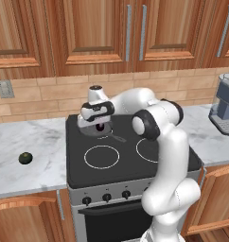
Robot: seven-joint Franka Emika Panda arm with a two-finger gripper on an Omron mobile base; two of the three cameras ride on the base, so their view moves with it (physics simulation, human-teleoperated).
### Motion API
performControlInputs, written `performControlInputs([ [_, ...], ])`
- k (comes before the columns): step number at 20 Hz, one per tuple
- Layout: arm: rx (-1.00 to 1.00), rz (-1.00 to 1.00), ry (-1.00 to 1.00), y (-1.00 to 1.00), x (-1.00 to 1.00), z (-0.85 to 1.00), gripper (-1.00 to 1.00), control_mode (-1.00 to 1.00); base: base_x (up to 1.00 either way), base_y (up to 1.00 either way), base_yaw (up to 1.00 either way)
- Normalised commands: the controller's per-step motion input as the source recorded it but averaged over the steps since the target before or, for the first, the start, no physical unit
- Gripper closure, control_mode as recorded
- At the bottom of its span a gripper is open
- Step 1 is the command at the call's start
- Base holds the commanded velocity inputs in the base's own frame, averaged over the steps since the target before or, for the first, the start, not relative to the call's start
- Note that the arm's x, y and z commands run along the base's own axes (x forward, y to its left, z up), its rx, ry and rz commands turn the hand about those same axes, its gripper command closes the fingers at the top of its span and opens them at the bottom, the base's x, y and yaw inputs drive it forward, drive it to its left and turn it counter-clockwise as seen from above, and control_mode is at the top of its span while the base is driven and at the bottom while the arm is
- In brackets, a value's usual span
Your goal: Put the squash and eggplant in the pan. Then turn on the rear left burner and set the heat to medium.
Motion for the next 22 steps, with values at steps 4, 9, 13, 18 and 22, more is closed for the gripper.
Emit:
performControlInputs([
  [4,0.0,0.05,0.0,0.31,-0.4,0.08,-1.0,-1.0,0.0,0.0,0.0],
  [9,0.02,0.01,0.0,0.36,-0.35,0.0,-1.0,-1.0,0.0,0.0,0.0],
  [13,0.02,0.0,0.0,0.44,-0.4,0.0,-1.0,-1.0,0.0,0.0,0.0],
  [18,0.02,0.0,0.0,0.45,-0.46,0.0,-1.0,-1.0,0.0,0.0,0.0],
  [22,0.0,0.0,-0.01,0.56,-0.5,0.0,-1.0,-1.0,0.0,0.0,0.0],
])
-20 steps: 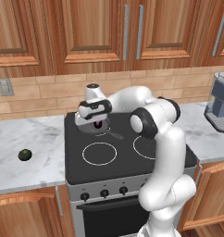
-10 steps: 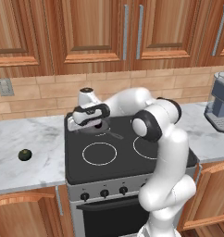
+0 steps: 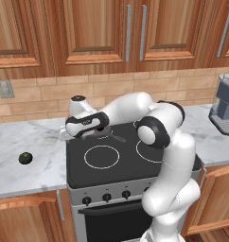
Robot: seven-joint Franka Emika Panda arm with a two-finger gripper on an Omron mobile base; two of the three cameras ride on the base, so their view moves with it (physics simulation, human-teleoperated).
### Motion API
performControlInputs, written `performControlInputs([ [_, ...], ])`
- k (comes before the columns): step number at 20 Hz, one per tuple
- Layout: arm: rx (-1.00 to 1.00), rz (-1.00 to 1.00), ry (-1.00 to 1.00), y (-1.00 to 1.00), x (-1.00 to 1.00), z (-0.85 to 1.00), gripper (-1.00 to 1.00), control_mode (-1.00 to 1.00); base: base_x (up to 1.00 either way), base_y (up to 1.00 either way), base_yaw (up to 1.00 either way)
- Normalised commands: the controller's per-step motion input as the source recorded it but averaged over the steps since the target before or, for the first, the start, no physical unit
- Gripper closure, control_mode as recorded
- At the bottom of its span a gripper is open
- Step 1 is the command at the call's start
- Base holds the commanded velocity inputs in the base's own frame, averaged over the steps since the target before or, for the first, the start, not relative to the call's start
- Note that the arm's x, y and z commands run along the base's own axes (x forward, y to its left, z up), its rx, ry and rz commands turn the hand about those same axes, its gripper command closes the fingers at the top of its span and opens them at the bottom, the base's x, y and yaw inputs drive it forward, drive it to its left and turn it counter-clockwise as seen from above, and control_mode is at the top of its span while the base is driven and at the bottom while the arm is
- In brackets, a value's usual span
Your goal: Put the squash and eggplant in the pan. Then turn on the rear left burner and set the heat to medium.
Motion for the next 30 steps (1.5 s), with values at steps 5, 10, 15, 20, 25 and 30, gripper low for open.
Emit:
performControlInputs([
  [5,0.0,0.0,-0.01,0.6,-0.51,0.01,-1.0,-1.0,0.0,0.0,0.0],
  [10,0.0,0.0,0.0,0.63,-0.44,0.05,-1.0,-1.0,0.0,0.0,0.0],
  [15,0.03,0.01,0.0,0.51,-0.1,0.14,-1.0,-1.0,0.0,0.0,0.0],
  [20,0.07,0.02,0.0,0.4,0.0,0.03,-1.0,-1.0,0.0,0.0,0.0],
  [25,0.05,0.01,0.0,0.41,0.0,0.0,-1.0,-1.0,0.0,0.0,0.0],
  [30,0.0,0.0,0.0,0.42,0.0,0.0,-1.0,-1.0,0.0,0.0,0.0],
])
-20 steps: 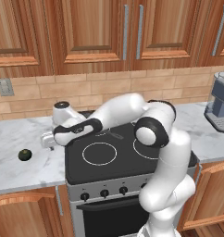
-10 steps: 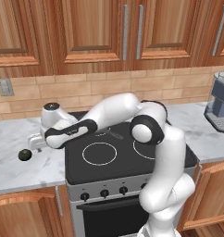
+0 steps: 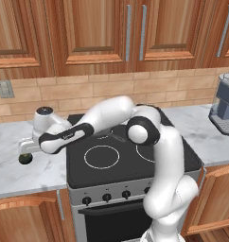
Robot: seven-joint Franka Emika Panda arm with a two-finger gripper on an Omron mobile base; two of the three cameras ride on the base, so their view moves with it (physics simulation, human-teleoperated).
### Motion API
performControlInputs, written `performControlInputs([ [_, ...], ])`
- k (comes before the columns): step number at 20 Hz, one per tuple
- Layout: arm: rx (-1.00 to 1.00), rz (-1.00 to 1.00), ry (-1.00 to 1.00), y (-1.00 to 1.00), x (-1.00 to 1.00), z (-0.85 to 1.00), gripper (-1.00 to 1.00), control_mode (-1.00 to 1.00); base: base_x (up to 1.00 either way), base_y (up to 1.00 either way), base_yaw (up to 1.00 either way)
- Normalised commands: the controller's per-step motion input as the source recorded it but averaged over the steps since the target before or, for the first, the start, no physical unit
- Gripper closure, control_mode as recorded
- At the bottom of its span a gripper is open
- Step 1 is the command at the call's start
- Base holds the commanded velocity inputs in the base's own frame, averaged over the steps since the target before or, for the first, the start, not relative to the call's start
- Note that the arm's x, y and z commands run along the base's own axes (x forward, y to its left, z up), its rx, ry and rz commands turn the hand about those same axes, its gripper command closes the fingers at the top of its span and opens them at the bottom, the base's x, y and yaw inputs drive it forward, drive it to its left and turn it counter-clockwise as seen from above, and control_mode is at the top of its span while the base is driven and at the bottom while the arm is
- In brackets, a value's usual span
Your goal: Put the squash and eggplant in the pan. Then turn on the rear left burner and set the heat to medium.
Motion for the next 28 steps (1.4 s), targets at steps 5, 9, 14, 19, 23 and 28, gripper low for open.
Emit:
performControlInputs([
  [5,0.0,0.0,0.0,0.36,0.0,0.0,-1.0,-1.0,0.0,0.0,0.0],
  [9,0.0,0.0,0.0,0.24,0.03,0.0,-1.0,-1.0,0.0,0.0,0.0],
  [14,0.0,0.0,0.0,0.09,0.11,0.0,-1.0,-1.0,0.0,0.0,0.0],
  [19,0.0,0.0,0.0,0.0,0.21,-0.02,-1.0,-1.0,0.0,0.0,0.0],
  [23,0.0,0.0,0.0,0.0,0.18,-0.07,-1.0,-1.0,0.0,0.0,0.0],
  [28,0.0,0.0,0.0,0.06,0.06,-0.11,-1.0,-1.0,0.0,0.0,0.0],
])
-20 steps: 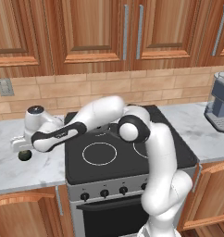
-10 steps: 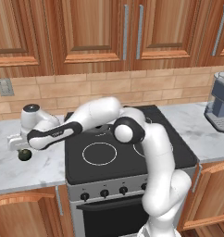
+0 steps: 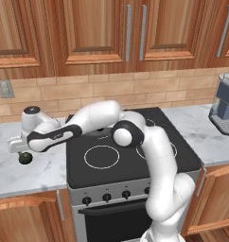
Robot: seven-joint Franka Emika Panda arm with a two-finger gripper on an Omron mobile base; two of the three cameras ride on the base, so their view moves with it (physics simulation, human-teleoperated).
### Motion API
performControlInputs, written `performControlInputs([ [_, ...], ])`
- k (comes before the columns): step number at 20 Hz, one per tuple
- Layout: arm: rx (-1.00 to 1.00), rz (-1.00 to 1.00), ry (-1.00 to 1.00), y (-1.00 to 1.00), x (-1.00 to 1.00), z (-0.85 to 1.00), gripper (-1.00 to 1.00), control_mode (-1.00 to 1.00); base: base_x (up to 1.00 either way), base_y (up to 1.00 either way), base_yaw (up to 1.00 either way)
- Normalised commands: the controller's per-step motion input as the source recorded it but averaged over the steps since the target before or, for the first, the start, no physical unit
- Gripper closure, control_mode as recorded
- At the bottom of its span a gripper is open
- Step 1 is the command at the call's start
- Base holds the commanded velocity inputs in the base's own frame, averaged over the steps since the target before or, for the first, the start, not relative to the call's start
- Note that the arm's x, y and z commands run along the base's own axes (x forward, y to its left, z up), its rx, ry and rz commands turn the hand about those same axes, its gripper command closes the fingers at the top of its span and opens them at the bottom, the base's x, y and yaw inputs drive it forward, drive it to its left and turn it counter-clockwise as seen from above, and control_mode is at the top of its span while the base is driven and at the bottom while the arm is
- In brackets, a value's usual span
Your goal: Put the squash and eggplant in the pan. Then turn on the rear left burner and set the heat to medium.
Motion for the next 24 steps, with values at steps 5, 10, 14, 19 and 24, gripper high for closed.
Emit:
performControlInputs([
  [5,0.02,0.0,0.0,0.14,0.0,-0.2,-1.0,-1.0,0.0,0.0,0.0],
  [10,0.01,0.0,0.0,0.15,0.02,-0.1,-1.0,-1.0,0.0,0.0,0.0],
  [14,0.0,0.0,0.0,0.0,0.1,-0.03,-1.0,-1.0,0.0,0.0,0.0],
  [19,0.0,0.0,0.0,0.0,0.12,0.0,-1.0,-1.0,0.0,0.0,0.0],
  [24,0.0,0.0,0.0,0.0,0.12,-0.01,-1.0,-1.0,0.0,0.0,0.0],
])
